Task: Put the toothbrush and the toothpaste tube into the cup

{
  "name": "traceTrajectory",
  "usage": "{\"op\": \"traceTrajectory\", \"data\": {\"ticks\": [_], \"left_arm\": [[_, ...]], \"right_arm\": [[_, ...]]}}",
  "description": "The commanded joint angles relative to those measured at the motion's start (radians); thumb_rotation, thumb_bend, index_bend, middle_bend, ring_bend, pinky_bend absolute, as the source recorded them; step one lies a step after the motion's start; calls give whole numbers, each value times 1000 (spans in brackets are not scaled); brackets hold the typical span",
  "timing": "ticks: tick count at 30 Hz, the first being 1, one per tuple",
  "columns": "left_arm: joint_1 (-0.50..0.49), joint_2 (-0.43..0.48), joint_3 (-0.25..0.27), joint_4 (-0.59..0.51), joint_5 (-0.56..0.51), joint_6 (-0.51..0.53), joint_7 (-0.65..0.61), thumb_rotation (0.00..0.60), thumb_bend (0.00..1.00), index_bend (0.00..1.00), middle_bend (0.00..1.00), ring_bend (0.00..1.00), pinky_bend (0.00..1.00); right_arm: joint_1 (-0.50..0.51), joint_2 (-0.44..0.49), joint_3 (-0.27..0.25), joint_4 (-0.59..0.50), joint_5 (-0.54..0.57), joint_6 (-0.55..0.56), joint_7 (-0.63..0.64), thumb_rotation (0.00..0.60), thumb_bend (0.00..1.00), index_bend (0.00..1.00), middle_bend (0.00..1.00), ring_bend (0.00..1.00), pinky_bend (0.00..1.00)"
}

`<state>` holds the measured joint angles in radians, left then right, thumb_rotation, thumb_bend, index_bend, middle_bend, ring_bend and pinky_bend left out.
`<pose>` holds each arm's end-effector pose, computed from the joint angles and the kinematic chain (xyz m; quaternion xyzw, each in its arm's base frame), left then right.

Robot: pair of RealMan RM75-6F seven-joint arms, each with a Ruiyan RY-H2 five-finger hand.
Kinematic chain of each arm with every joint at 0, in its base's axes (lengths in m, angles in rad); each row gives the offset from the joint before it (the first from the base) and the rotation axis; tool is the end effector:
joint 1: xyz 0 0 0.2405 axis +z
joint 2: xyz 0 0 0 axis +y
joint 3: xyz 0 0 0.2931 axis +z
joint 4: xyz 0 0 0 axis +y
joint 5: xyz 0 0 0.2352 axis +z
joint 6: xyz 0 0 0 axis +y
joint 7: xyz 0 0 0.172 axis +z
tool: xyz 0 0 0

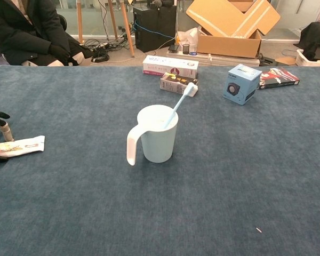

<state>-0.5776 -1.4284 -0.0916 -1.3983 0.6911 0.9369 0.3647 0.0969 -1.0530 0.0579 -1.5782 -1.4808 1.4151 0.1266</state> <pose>-0.3508 0.3679 0.0040 -0.6119 -0.5356 -0.2009 0.5463 -0.3712 -0.2211 0.1734 0.5912 -0.4142 0.3808 0.5778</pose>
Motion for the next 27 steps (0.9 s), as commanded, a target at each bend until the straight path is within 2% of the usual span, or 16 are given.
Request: {"op": "traceTrajectory", "data": {"ticks": [1, 13, 21, 27], "left_arm": [[2, 1, -1, -2, 6, 4, 0, 600, 146, 473, 0, 0, 0], [24, 4, 2, -10, 63, 28, -13, 600, 150, 508, 0, 0, 0], [40, 19, -4, -31, 95, 43, -33, 600, 302, 517, 0, 0, 0], [63, 45, -5, -70, 146, 78, -60, 600, 346, 522, 0, 0, 0]], "right_arm": [[0, 0, 0, 0, 1, 0, -1, 600, 157, 333, 415, 336, 473], [-1, -1, 0, -1, -2, 3, -1, 600, 157, 333, 415, 336, 473], [-1, 0, 0, 0, -1, 2, -1, 600, 157, 333, 415, 336, 473], [0, -1, -1, 0, -1, 0, -5, 600, 158, 333, 415, 336, 473]]}}
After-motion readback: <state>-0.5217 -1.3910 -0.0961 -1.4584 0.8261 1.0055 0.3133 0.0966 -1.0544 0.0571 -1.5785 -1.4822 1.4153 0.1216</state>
